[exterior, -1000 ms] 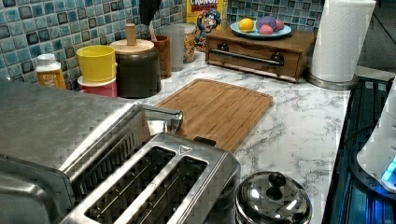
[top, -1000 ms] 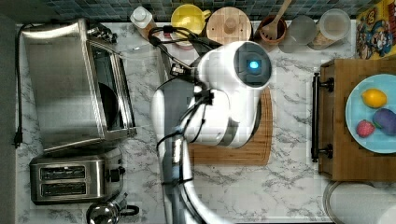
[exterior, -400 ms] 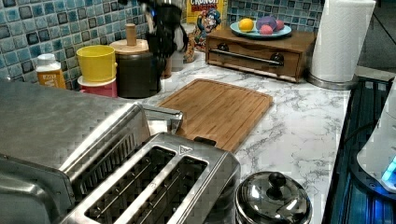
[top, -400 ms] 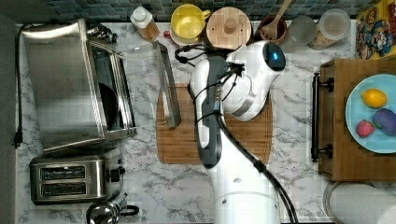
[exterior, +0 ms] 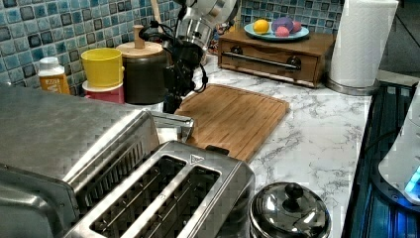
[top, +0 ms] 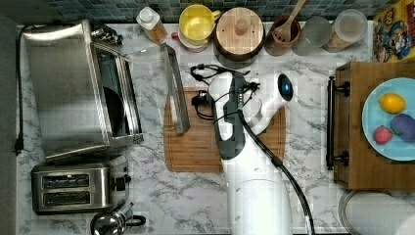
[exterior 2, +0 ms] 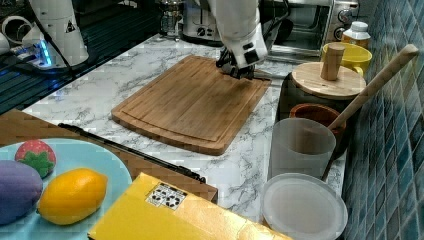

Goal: Close the oven.

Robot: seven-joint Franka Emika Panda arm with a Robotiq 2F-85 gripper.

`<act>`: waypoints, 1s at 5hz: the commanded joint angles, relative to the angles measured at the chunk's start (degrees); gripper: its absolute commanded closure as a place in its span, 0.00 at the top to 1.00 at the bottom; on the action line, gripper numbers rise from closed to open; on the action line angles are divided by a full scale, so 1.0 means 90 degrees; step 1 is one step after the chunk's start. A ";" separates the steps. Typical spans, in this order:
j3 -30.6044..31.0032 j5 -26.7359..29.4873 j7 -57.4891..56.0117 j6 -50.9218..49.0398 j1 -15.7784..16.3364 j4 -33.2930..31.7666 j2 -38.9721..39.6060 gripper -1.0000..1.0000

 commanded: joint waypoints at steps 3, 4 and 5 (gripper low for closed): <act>0.0727 0.0931 -0.0940 0.0052 -0.0135 0.1422 0.0323 0.00; 0.0858 0.0699 -0.0770 -0.0078 -0.0193 0.1635 0.0436 0.00; 0.0724 -0.0150 -0.0116 -0.0891 -0.0101 0.2426 0.0842 0.00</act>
